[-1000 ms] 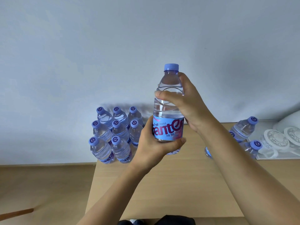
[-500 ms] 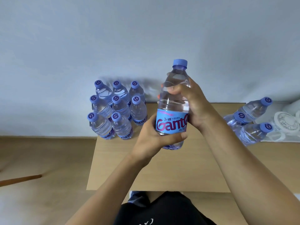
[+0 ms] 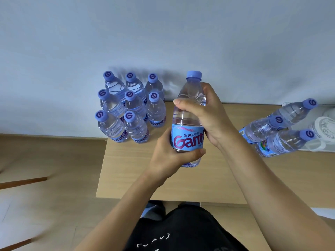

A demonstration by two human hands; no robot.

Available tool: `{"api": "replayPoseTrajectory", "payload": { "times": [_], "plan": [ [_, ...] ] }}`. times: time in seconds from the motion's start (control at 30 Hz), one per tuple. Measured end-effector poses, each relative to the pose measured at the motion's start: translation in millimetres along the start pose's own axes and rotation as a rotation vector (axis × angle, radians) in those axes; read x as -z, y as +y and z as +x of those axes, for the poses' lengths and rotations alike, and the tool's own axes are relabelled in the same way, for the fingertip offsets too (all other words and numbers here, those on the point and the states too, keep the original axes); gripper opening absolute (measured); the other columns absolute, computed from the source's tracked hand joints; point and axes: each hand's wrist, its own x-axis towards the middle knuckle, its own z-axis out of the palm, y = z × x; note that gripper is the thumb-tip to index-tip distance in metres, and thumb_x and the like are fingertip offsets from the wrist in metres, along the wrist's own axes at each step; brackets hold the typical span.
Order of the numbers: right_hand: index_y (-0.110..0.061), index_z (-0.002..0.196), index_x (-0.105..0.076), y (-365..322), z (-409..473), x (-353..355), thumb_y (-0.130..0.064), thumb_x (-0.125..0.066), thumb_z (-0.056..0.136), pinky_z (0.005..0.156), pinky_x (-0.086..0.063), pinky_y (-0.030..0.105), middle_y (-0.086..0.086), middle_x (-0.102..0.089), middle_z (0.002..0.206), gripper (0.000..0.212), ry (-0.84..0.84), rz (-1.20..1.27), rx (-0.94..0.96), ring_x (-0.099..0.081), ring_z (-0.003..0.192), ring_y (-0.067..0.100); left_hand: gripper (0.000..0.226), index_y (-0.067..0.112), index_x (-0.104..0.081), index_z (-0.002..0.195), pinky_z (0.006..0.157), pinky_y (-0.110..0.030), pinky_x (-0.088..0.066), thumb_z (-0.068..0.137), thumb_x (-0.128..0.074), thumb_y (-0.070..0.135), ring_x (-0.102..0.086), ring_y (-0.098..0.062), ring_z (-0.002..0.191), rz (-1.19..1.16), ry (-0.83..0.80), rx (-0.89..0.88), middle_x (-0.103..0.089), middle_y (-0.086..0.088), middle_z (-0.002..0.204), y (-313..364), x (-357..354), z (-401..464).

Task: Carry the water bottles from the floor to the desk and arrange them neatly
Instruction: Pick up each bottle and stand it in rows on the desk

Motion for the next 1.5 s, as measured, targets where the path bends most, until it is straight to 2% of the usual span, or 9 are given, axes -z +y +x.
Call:
{"api": "replayPoseTrajectory", "payload": {
  "times": [0.3,0.57,0.7,0.87,1.0,1.13,1.37,1.43,1.5],
  "plan": [
    [-0.019,0.103,-0.056,9.4,-1.9,-2.5,-0.017,-0.082,0.070,0.069,-0.058,0.036,0.001,-0.072,0.088,0.042,-0.016,-0.008,-0.032,-0.072,0.080,0.022,0.049,0.012,-0.064,0.103,0.069,-0.026,-0.056,0.059,-0.086,0.012,-0.071,-0.018,0.079,-0.038,-0.020,0.025,-0.074,-0.004,0.089,-9.3,5.1,-4.0],
    [-0.019,0.104,-0.057,29.4,-0.4,-18.8,-0.020,-0.083,0.067,0.066,-0.057,0.028,-0.005,-0.073,0.087,0.045,-0.050,-0.029,-0.084,-0.073,0.079,0.015,0.054,0.013,-0.062,0.107,0.070,-0.026,-0.056,0.059,-0.086,0.015,-0.071,-0.018,0.082,-0.057,0.030,0.061,-0.074,-0.005,0.093,-27.1,17.4,-10.9],
    [-0.020,0.101,-0.058,47.1,0.1,-30.5,-0.018,-0.084,0.067,0.073,-0.059,0.033,-0.001,-0.074,0.093,0.042,-0.059,-0.064,-0.106,-0.074,0.085,0.019,0.057,0.009,-0.060,0.112,0.069,-0.025,-0.056,0.061,-0.086,0.014,-0.071,-0.017,0.082,-0.050,0.055,0.089,-0.073,-0.007,0.095,-42.0,29.5,-14.1],
    [-0.020,0.094,-0.056,67.7,-3.4,-41.8,-0.017,-0.083,0.068,0.066,-0.057,0.027,-0.004,-0.074,0.085,0.038,-0.058,-0.069,-0.150,-0.073,0.078,0.016,0.064,0.009,-0.057,0.115,0.078,-0.035,-0.060,0.059,-0.086,0.017,-0.071,-0.022,0.088,-0.032,0.075,0.132,-0.072,-0.012,0.101,-60.5,41.2,-18.2],
    [-0.021,0.092,-0.056,79.3,-7.3,-46.0,-0.019,-0.083,0.068,0.068,-0.058,0.030,-0.004,-0.073,0.084,0.037,-0.051,-0.093,-0.161,-0.073,0.078,0.018,0.059,0.007,-0.055,0.116,0.070,-0.024,-0.057,0.066,-0.087,0.006,-0.069,-0.011,0.079,-0.038,0.069,0.156,-0.071,-0.013,0.100,-69.1,46.5,-22.6],
    [-0.018,0.097,-0.055,86.5,-9.5,-46.6,-0.019,-0.084,0.066,0.075,-0.061,0.037,-0.002,-0.073,0.088,0.042,-0.036,-0.098,-0.178,-0.073,0.082,0.019,0.056,0.005,-0.054,0.117,0.070,-0.023,-0.057,0.070,-0.084,0.001,-0.068,-0.010,0.078,-0.022,0.069,0.168,-0.070,-0.011,0.099,-76.0,49.7,-23.9],
    [-0.017,0.105,-0.054,89.7,-13.9,-42.3,-0.021,-0.084,0.068,0.075,-0.058,0.036,-0.002,-0.073,0.092,0.048,-0.080,-0.094,-0.199,-0.072,0.087,0.018,0.060,0.007,-0.051,0.119,0.083,-0.039,-0.059,0.070,-0.085,0.003,-0.069,-0.021,0.088,0.005,0.046,0.162,-0.069,-0.016,0.106,-90.1,52.8,-20.0],
    [-0.015,0.110,-0.054,88.4,-14.3,-38.6,-0.022,-0.080,0.072,0.081,-0.056,0.040,-0.001,-0.071,0.095,0.046,-0.149,-0.103,-0.204,-0.070,0.088,0.020,0.061,0.008,-0.050,0.119,0.079,-0.040,-0.060,0.069,-0.085,0.004,-0.070,-0.022,0.087,0.043,0.049,0.143,-0.069,-0.014,0.103,-97.9,56.4,-15.8],
    [-0.012,0.114,-0.053,88.1,-15.2,-35.4,-0.021,-0.078,0.075,0.081,-0.054,0.031,-0.004,-0.071,0.095,0.047,-0.212,-0.164,-0.183,-0.069,0.087,0.013,0.063,0.010,-0.048,0.120,0.070,-0.032,-0.060,0.070,-0.085,0.003,-0.069,-0.013,0.084,0.082,0.024,0.120,-0.069,-0.008,0.099,-109.4,59.7,-9.3]
  ]
}}
